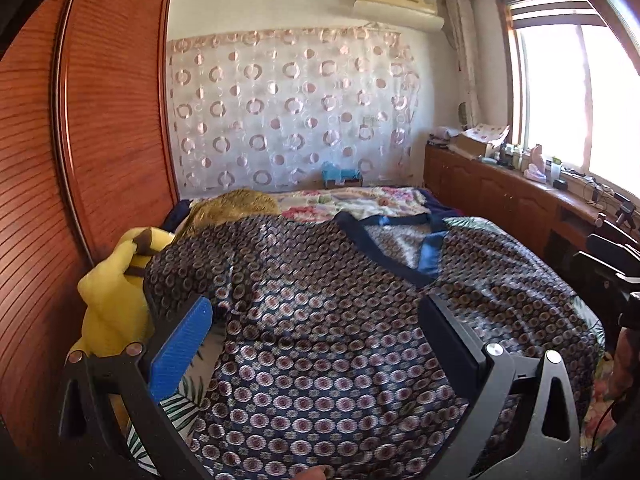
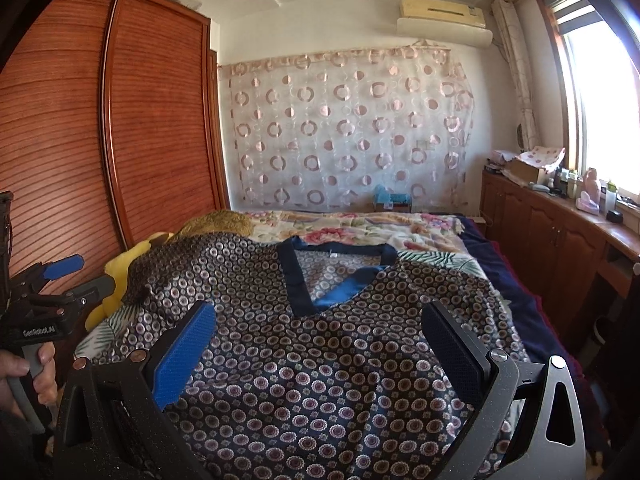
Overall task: Fold small clothes
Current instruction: 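Lower the left gripper to the shirt's side edge and close on it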
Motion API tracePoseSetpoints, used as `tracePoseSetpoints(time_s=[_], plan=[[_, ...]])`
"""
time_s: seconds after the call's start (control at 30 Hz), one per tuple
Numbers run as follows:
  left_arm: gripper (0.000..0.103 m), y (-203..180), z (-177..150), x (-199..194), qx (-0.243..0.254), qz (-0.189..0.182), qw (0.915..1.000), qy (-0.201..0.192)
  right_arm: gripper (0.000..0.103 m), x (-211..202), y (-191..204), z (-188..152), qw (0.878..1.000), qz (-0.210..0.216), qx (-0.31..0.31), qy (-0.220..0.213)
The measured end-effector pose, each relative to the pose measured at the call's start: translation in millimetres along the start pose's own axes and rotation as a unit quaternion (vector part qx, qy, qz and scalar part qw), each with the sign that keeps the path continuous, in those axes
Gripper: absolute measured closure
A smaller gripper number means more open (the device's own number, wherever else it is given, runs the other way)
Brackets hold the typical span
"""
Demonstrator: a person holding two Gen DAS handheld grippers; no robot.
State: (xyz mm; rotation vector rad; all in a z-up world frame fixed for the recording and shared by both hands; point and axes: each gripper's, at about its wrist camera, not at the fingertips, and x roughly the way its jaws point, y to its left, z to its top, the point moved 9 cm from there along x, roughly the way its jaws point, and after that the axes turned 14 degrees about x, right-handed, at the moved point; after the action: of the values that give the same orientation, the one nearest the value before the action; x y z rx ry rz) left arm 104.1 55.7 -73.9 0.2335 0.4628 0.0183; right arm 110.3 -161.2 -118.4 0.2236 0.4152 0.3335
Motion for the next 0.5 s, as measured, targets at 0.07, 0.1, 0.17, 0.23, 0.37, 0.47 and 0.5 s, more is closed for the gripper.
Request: tracePoseSetpoints(time_s=[0.07, 0.1, 0.17, 0.23, 0.37, 0.47, 0.5], plan=[[0.000, 7.7, -10.8, 9.4, -0.002, 0.004, 0.9999, 0.011, 0.001, 9.2, 1.3, -5.8, 1.000, 0.005, -0.003, 0.013], [0.000, 13.6, -16.6, 14.4, -0.004, 0.005, 0.9998, 0.017, 0.001, 13.9, 1.3, -6.3, 1.000, 0.004, -0.005, 0.019], [0.000, 23.8, -27.7, 24.3, -0.010, 0.004, 0.9995, 0.030, 0.001, 24.2, 2.6, -11.0, 0.999, 0.007, -0.010, 0.032], [0.000, 32.8, -37.4, 31.3, -0.014, 0.004, 0.9991, 0.039, 0.003, 33.9, 2.7, -14.6, 0.999, 0.009, -0.013, 0.046], [0.000, 60.6, -61.3, 49.2, -0.013, 0.014, 0.9972, 0.073, 0.004, 51.8, 3.2, -20.8, 0.997, 0.014, -0.019, 0.070], [0.004, 80.9, -73.0, 59.1, -0.015, 0.021, 0.9957, 0.088, 0.004, 60.9, 4.5, -25.7, 0.996, 0.014, -0.024, 0.084], [0.005, 87.9, -75.9, 63.0, -0.014, 0.022, 0.9952, 0.094, 0.004, 61.4, 5.2, -27.0, 0.996, 0.015, -0.025, 0.087]])
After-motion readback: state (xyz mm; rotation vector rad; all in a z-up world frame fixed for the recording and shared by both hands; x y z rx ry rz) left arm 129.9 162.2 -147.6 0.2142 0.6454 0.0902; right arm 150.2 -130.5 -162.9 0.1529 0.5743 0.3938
